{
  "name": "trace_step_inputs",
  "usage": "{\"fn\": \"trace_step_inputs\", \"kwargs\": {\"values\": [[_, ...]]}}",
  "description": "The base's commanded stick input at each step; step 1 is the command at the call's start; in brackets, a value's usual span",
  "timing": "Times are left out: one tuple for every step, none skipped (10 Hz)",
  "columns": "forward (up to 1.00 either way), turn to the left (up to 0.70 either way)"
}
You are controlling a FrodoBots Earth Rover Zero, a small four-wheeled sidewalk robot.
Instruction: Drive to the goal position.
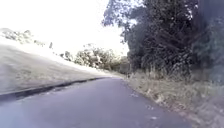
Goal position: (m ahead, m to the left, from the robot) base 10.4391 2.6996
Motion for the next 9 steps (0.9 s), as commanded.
{"fn": "trace_step_inputs", "kwargs": {"values": [[0.70, 0.00], [0.70, 0.00], [0.70, 0.00], [0.70, 0.00], [0.70, 0.00], [0.70, 0.00], [0.70, 0.00], [0.70, 0.00], [0.70, 0.00]]}}
